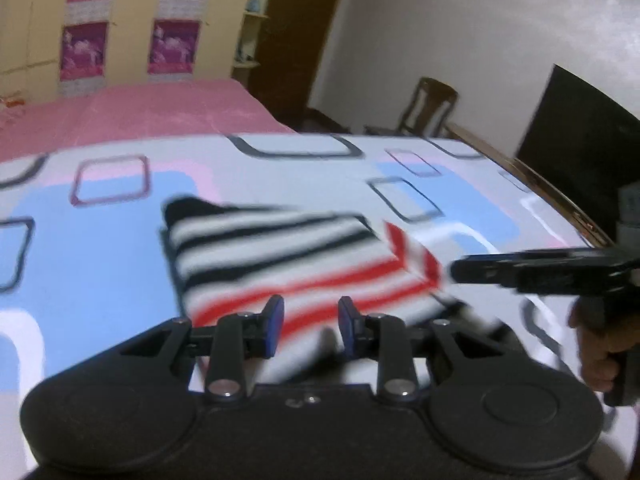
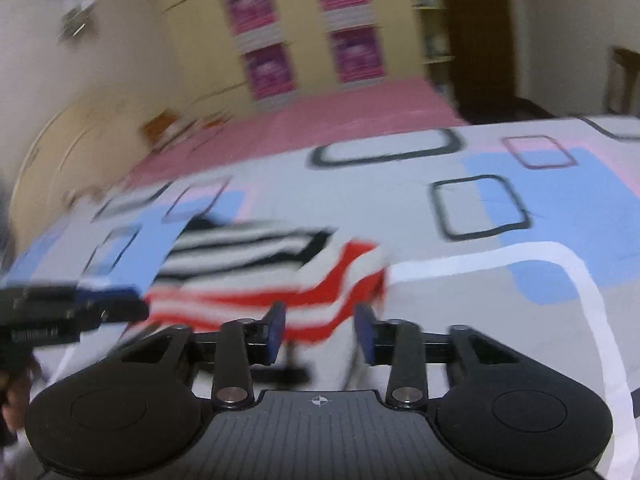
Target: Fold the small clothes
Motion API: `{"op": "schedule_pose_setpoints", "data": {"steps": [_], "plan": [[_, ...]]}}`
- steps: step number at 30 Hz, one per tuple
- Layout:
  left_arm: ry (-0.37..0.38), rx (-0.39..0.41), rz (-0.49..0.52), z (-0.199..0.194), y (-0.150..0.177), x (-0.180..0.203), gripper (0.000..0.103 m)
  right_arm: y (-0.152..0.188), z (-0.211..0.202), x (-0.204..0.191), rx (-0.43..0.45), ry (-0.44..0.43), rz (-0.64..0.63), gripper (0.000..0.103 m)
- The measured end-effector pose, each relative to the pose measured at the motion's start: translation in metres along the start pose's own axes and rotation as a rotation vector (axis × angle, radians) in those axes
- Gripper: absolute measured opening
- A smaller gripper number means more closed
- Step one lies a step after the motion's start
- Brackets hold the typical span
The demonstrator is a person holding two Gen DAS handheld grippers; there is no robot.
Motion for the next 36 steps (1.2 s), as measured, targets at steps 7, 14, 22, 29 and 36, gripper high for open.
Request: {"op": "schedule_pose_setpoints", "data": {"steps": [7, 14, 22, 29, 36], "plan": [[-0.069, -0.066, 0.069, 0.023, 0.021, 0.019, 0.029, 0.031, 0.025, 0.006, -0.079, 0.108, -0.043, 0.020], [-0.028, -0.020, -0.020, -0.042, 0.029, 0.024, 0.020, 0.039, -0.037, -0.018, -0.041, 0.019, -0.103, 0.020], [-0.056, -0.146, -0.050, -0.046, 0.079, 0.046, 0.019, 0.101, -0.026, -0.012, -0.161, 0.093, -0.219, 0.000], [-0.089, -0.137, -0.075, -0.055, 0.074, 0.048, 0.018, 0.103, -0.040, -0.025, -0.144, 0.100, -0.261, 0.000], [-0.087, -0.153, -0.081, -0.062, 0.076, 0.046, 0.019, 0.104, -0.040, -0.020, -0.174, 0.061, -0.221, 0.000]]}}
Point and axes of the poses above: each gripper's, at about its wrist camera, not at the fingertips, and z roughly the way its jaws point, x to its right, y to its underside, the point moved 5 cm from there along z, roughly the way its jaws point, and after that the axes turned 15 degrees about z, right-handed, at the moved point
